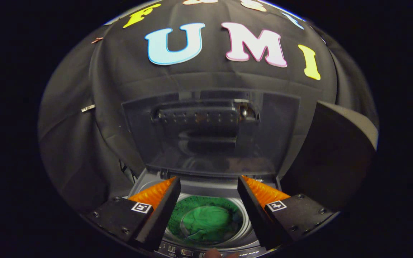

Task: Put the clothes into the washing machine and then close the washing machine lid.

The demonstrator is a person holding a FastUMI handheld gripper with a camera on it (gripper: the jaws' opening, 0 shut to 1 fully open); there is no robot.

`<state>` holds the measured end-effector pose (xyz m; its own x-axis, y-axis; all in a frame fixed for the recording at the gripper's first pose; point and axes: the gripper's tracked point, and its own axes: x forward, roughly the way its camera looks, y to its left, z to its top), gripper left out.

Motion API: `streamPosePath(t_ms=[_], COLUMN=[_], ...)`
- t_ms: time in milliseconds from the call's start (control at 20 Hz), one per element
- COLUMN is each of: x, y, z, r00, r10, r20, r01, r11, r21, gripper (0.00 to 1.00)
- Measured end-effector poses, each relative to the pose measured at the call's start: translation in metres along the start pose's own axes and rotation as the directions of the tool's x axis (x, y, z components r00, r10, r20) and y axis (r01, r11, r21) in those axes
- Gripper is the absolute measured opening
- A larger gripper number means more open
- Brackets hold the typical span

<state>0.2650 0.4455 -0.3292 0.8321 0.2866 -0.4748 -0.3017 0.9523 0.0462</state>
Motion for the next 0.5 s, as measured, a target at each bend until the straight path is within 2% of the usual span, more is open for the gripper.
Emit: streamPosePath(t_ms=[250,500], x=[-0.009,0.01], y=[0.001,0.003], z=[0.069,0.127], r00=[0.991,0.986], r10=[0.007,0.001], r20=[0.136,0.169], r01=[-0.009,-0.011], r11=[1.0,0.998], r21=[0.013,0.061], gripper=[1.0,1.0])
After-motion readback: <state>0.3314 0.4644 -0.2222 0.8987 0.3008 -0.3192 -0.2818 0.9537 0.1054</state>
